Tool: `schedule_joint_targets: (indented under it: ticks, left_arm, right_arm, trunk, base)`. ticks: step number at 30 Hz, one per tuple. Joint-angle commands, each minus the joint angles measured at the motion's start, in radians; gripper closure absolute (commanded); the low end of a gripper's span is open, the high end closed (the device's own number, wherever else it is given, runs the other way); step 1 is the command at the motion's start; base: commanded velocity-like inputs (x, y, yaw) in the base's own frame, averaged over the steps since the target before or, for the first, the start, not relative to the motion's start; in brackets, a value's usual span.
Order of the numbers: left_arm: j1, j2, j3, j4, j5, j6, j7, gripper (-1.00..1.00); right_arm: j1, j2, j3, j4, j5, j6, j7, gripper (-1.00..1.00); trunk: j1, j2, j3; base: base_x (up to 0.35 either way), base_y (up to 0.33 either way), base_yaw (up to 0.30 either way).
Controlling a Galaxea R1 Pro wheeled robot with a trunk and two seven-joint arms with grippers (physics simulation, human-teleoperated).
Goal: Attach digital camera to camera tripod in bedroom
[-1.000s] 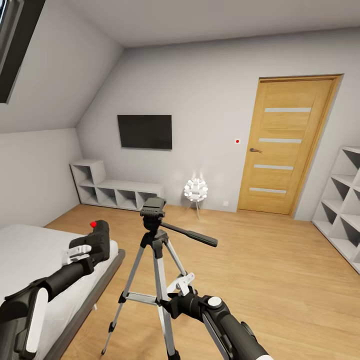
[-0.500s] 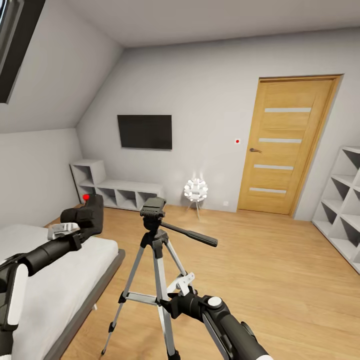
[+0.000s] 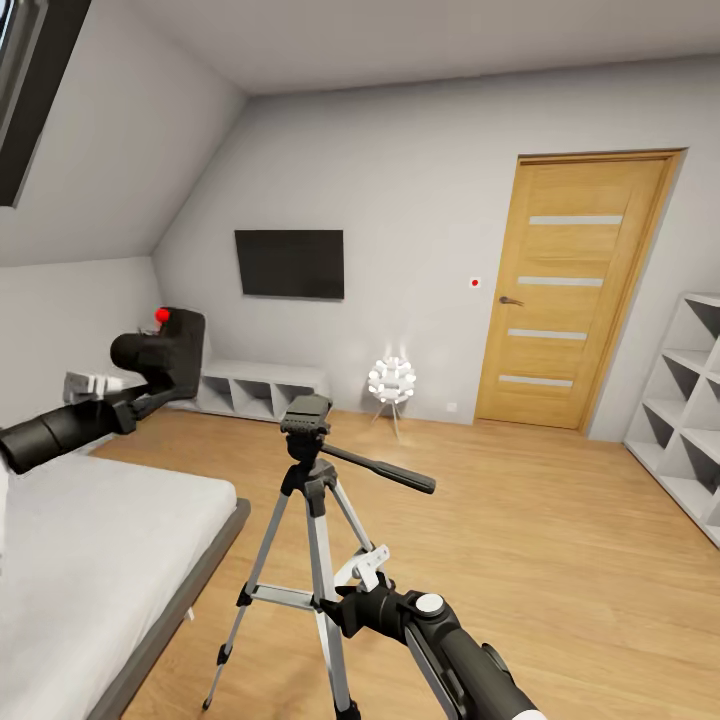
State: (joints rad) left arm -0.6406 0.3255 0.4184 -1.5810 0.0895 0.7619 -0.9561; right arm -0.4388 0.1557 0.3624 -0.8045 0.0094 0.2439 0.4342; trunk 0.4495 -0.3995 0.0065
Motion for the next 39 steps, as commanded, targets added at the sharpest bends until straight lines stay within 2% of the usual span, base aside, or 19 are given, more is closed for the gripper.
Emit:
schedule_joint_targets:
  ticks: [1,3,5,10,14,17,18,21,22,23,28,32,33,34,35,39]
  left_arm:
    - [-0.025,0.011,-0.013,0.005,-0.008,0.003,-0.019,1.00]
    - [-0.072,0.030,-0.055,0.017,-0.024,0.003,-0.044,1.00]
    - [-0.122,0.046,-0.114,0.036,-0.039,0.004,-0.066,1.00]
    - [-0.277,0.088,-0.291,0.116,-0.064,0.006,-0.139,1.00]
    - [-0.409,0.117,-0.443,0.201,-0.089,0.003,-0.226,1.00]
    - [-0.499,0.128,-0.550,0.250,-0.117,-0.005,-0.303,1.00]
    - [-0.499,0.128,-0.550,0.250,-0.117,-0.005,-0.303,1.00]
    - [-0.571,0.133,-0.627,0.281,-0.153,-0.010,-0.359,1.00]
    - [-0.652,0.133,-0.688,0.304,-0.179,-0.021,-0.408,1.00]
    - [-0.692,0.132,-0.706,0.318,-0.185,-0.024,-0.435,1.00]
    - [-0.728,0.131,-0.734,0.354,-0.192,-0.030,-0.464,1.00]
    - [-0.785,0.128,-0.852,0.422,-0.190,-0.075,-0.474,1.00]
    - [-0.814,0.123,-0.908,0.458,-0.186,-0.104,-0.481,1.00]
    - [-0.827,0.119,-0.934,0.477,-0.185,-0.118,-0.485,1.00]
    - [-0.827,0.119,-0.934,0.477,-0.185,-0.118,-0.485,1.00]
    - [-0.867,0.099,-1.010,0.534,-0.180,-0.181,-0.498,1.00]
  right_arm:
    - [0.000,0.000,-0.001,-0.001,0.005,0.006,0.003,1.00]
    - [0.000,0.000,-0.001,-0.001,0.005,0.006,0.003,1.00]
    - [0.000,0.000,0.000,-0.001,0.005,0.006,0.003,1.00]
    - [0.000,-0.001,0.002,-0.001,0.006,0.006,0.003,1.00]
    - [0.000,-0.001,0.002,-0.001,0.005,0.006,0.004,1.00]
    - [0.000,-0.002,0.003,-0.001,0.005,0.006,0.004,1.00]
    - [0.000,-0.002,0.003,-0.001,0.005,0.006,0.004,1.00]
    - [0.000,-0.001,0.003,-0.001,0.005,0.007,0.004,1.00]
    - [0.000,-0.001,0.002,-0.001,0.005,0.008,0.003,1.00]
    - [0.000,-0.001,0.002,-0.001,0.005,0.008,0.003,1.00]
    - [0.000,-0.001,0.003,-0.001,0.005,0.008,0.002,1.00]
    - [0.000,-0.001,0.004,-0.001,0.004,0.007,0.002,1.00]
    - [0.001,-0.001,0.004,-0.001,0.004,0.007,0.002,1.00]
    - [0.000,-0.001,0.004,-0.001,0.004,0.007,0.002,1.00]
    - [0.000,-0.001,0.004,-0.001,0.004,0.007,0.002,1.00]
    - [0.000,-0.001,0.004,-0.001,0.004,0.006,0.002,1.00]
  trunk:
    - [0.000,-0.001,-0.001]
    - [0.000,-0.001,-0.001]
    - [0.000,-0.001,-0.001]
    - [0.000,-0.001,-0.001]
    - [0.000,-0.001,-0.001]
    - [0.000,-0.001,-0.001]
    - [0.000,-0.001,-0.001]
    - [0.000,-0.001,-0.001]
    - [0.000,-0.001,-0.001]
    - [0.000,-0.001,-0.001]
    - [0.000,-0.001,-0.001]
    - [0.000,-0.001,-0.001]
    - [0.000,-0.001,-0.001]
    - [0.000,-0.001,-0.001]
    - [0.000,-0.001,-0.001]
    - [0.000,-0.001,-0.001]
  base:
    - [0.000,0.000,0.000]
    - [0.000,0.000,0.000]
    - [0.000,0.000,0.000]
    - [0.000,0.000,0.000]
    - [0.000,0.000,0.000]
    - [0.000,0.000,0.000]
    - [0.000,0.000,0.000]
    - [0.000,0.000,0.000]
    - [0.000,0.000,0.000]
    - [0.000,0.000,0.000]
    - [0.000,0.000,0.000]
    - [0.000,0.000,0.000]
    - [0.000,0.000,0.000]
    - [0.000,0.000,0.000]
    - [0.000,0.000,0.000]
    - [0.000,0.000,0.000]
